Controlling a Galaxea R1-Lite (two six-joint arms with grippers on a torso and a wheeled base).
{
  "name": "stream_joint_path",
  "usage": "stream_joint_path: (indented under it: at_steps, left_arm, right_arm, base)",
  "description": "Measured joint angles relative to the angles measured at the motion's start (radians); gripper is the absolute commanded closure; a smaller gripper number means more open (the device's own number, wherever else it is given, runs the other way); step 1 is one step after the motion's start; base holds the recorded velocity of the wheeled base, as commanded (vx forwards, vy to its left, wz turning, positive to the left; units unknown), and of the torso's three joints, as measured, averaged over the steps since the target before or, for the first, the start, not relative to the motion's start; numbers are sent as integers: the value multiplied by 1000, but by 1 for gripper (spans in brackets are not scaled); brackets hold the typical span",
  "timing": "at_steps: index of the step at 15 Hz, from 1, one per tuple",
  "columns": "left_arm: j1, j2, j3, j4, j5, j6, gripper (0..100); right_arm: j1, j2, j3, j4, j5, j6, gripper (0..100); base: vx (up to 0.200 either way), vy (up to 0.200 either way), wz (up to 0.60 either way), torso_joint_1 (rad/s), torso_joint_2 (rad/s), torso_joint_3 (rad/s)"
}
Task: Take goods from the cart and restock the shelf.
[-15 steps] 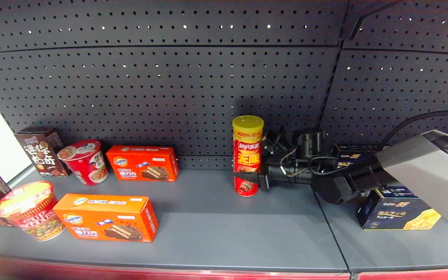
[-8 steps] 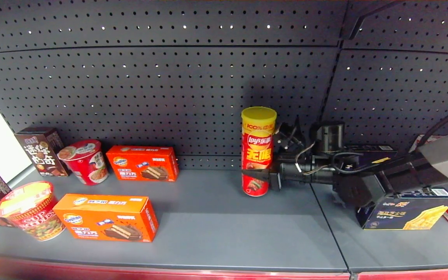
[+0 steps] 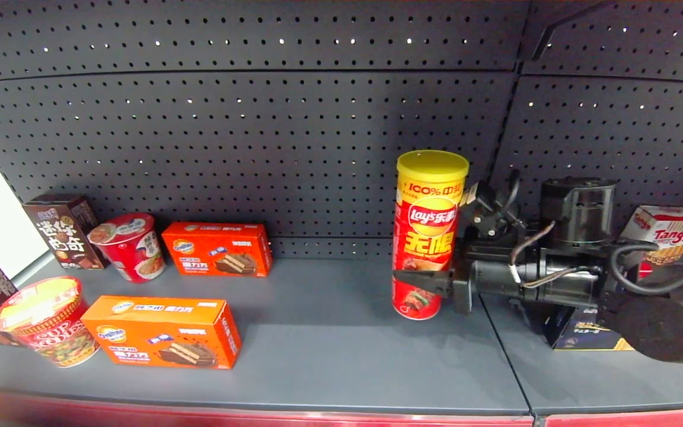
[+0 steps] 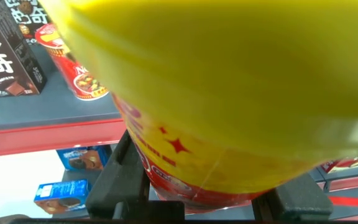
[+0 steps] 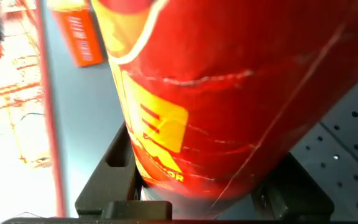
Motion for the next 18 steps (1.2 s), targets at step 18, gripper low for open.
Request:
stream_joint_path:
  at_steps: [18]
  left_arm:
    - [12, 12, -50, 0, 8, 9, 100]
  right_arm:
    - [52, -459, 483, -73, -36, 84, 100]
  base:
    - [0, 0, 0, 0, 0, 0]
